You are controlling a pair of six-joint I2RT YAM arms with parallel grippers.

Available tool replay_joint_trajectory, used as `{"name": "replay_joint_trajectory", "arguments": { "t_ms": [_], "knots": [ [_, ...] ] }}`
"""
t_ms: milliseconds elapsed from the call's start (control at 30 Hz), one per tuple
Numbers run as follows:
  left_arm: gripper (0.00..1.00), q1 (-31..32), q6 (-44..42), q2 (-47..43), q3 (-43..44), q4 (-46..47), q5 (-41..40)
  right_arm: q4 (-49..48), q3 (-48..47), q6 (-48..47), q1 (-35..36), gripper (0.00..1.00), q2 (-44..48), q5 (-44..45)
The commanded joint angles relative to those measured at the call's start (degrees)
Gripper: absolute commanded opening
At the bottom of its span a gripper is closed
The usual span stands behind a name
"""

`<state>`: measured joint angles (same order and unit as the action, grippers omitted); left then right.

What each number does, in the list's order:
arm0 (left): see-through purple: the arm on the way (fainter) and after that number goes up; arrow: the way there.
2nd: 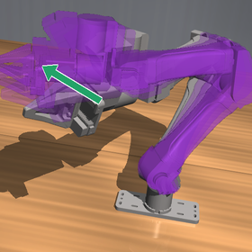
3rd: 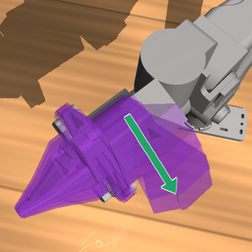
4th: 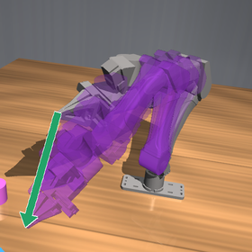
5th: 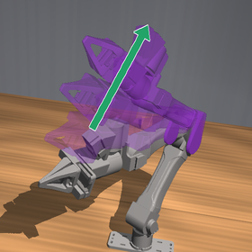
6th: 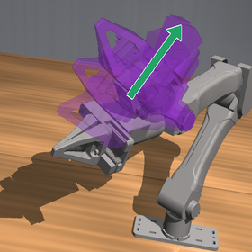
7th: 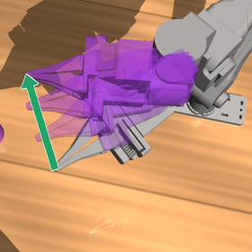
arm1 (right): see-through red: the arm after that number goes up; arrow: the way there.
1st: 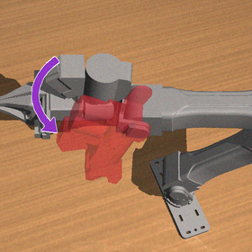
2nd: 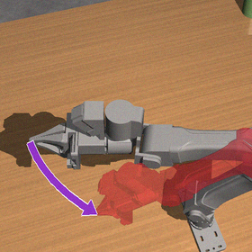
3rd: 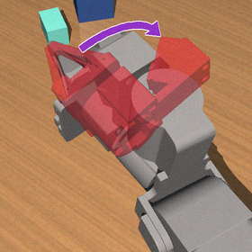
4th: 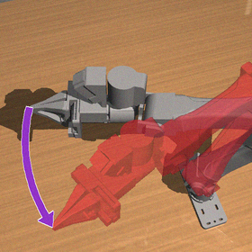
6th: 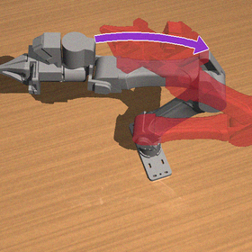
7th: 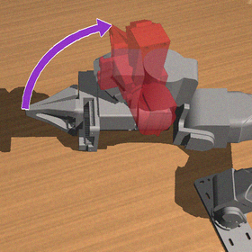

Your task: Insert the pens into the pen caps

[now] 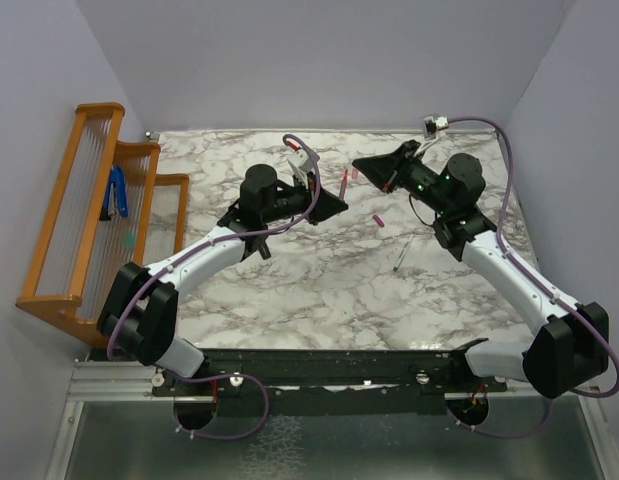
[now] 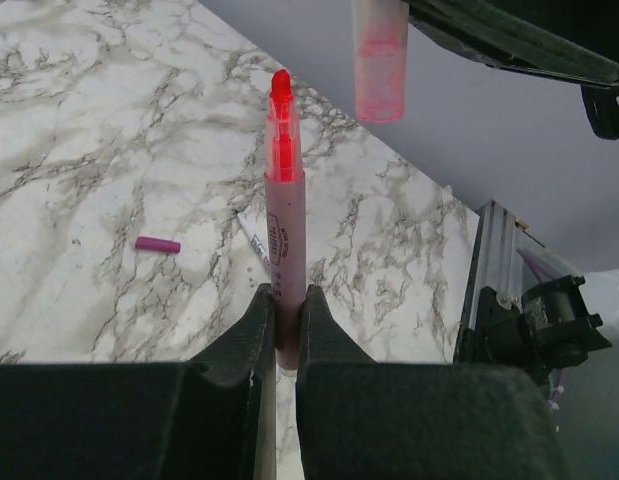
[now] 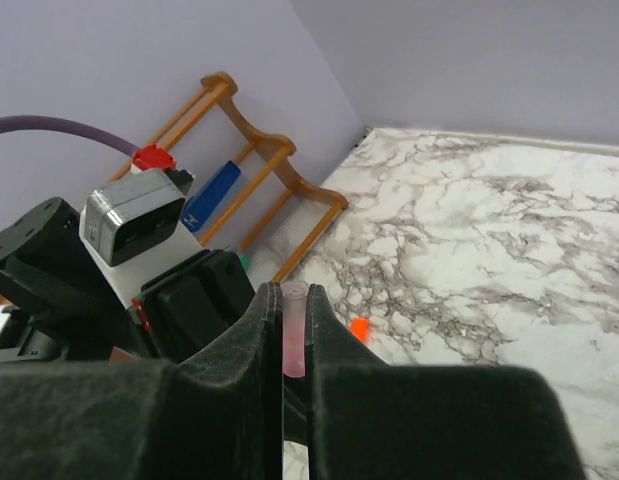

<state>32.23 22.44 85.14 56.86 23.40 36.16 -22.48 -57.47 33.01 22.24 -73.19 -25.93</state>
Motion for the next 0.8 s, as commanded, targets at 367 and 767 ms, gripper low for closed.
{"name": "replay_joint_trajectory", "arguments": {
  "t_ms": [367,767],
  "knots": [
    [0.0,0.6,2.5,2.3,1.8,4.4,1.1,-8.0,1.4,-0.3,1.6,0.0,1.3,6.0],
    [0.0,0.6,2.4,2.1,1.5,4.5,1.4,-9.5,2.4,-0.9,2.5,0.01,-0.1,9.9]
  ]
}}
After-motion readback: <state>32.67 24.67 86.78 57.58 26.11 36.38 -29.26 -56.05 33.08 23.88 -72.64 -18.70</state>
